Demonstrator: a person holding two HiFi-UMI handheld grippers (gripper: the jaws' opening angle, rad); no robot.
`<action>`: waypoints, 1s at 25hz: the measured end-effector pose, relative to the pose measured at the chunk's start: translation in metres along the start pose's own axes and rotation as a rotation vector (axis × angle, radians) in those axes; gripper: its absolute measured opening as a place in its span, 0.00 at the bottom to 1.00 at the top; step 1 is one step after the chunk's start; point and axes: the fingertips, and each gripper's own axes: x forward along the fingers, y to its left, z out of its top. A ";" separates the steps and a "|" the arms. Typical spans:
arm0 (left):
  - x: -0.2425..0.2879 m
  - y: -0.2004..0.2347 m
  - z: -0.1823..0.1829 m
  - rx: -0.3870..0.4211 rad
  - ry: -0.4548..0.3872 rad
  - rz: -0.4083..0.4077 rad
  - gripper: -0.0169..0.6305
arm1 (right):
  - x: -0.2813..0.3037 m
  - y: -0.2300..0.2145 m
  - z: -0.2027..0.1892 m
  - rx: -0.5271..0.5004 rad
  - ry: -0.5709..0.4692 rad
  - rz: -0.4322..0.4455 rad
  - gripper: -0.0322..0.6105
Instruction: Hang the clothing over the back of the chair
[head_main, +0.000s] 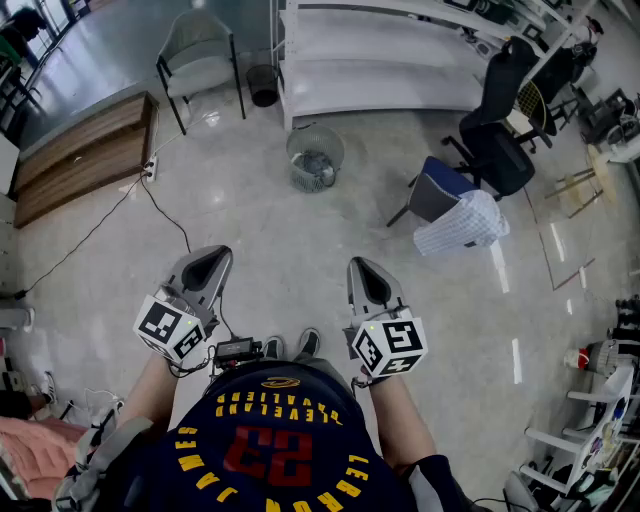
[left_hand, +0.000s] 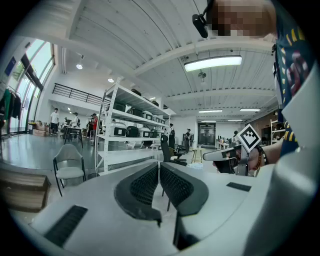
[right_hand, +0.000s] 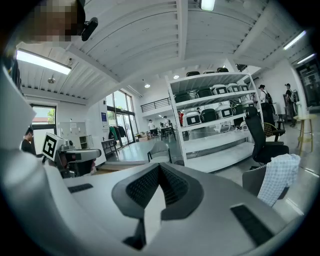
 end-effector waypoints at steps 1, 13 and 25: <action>0.002 -0.001 0.001 0.002 0.002 -0.001 0.05 | 0.000 -0.001 0.000 -0.001 0.000 0.003 0.06; 0.045 -0.006 0.009 0.021 0.001 0.035 0.05 | 0.007 -0.041 0.008 0.044 -0.044 0.030 0.06; 0.081 -0.002 0.012 0.061 0.041 0.096 0.05 | 0.031 -0.095 0.017 0.082 -0.042 0.051 0.06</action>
